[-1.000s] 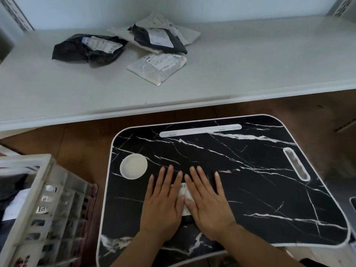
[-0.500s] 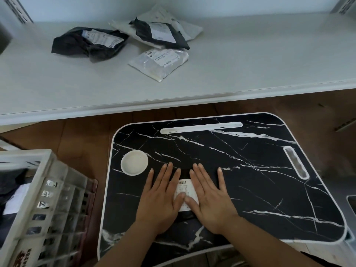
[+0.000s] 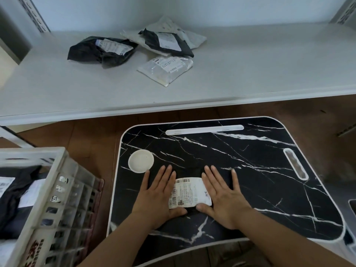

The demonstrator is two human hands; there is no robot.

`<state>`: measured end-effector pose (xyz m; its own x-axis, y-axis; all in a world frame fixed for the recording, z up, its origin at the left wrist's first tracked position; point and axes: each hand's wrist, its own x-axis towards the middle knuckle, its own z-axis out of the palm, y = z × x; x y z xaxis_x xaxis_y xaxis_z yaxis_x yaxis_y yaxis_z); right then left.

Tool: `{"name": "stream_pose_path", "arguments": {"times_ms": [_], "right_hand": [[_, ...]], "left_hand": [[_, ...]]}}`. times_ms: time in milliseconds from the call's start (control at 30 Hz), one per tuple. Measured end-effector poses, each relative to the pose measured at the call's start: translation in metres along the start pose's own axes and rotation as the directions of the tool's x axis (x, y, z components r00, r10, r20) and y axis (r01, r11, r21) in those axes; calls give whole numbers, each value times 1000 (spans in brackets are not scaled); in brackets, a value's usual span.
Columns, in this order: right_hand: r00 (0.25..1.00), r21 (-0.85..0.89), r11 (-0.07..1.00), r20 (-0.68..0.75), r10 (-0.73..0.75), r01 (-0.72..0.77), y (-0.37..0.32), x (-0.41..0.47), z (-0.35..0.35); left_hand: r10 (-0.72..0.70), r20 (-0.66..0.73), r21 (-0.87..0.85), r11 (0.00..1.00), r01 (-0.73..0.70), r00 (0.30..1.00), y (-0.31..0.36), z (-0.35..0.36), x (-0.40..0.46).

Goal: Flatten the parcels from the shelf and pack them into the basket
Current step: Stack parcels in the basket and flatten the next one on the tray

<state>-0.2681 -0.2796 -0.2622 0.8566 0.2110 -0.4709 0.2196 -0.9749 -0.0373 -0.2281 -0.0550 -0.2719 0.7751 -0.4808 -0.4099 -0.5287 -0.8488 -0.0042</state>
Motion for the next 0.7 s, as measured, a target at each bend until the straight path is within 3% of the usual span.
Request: {"name": "stream_pose_path", "arguments": {"times_ms": [167,267,333,400,467,533,600,700], "right_hand": [[997,141,987,9,75,-76,-15,-8,-17],[947,403,900,-189,260,-167,-26,-24,-24],[866,654,702,-143,479,-281,-32,-27,-27],[812,813,428,91,576,-395,-33,-21,-25],[790,902,111,299,535,-416,-34,-15,-24],[794,915,-131,398,459,-382,-36,-15,-26],[831,916,-219,398,388,-336,-39,-19,-35],[899,938,-226,324,296,-264,-39,-27,-59]], "left_hand": [[-55,71,-56,997,59,996,6,-16,-3],[-62,46,-246,967,72,997,6,-39,-3],[-110,13,-393,914,106,994,6,-49,-2],[-195,42,-509,840,189,980,9,-51,-3],[-265,103,-550,788,277,959,15,-47,-8],[-295,157,-606,725,328,943,20,-42,-12],[-275,227,-694,628,353,934,22,-41,-15],[-220,262,-762,551,341,940,16,-51,-23]]}}
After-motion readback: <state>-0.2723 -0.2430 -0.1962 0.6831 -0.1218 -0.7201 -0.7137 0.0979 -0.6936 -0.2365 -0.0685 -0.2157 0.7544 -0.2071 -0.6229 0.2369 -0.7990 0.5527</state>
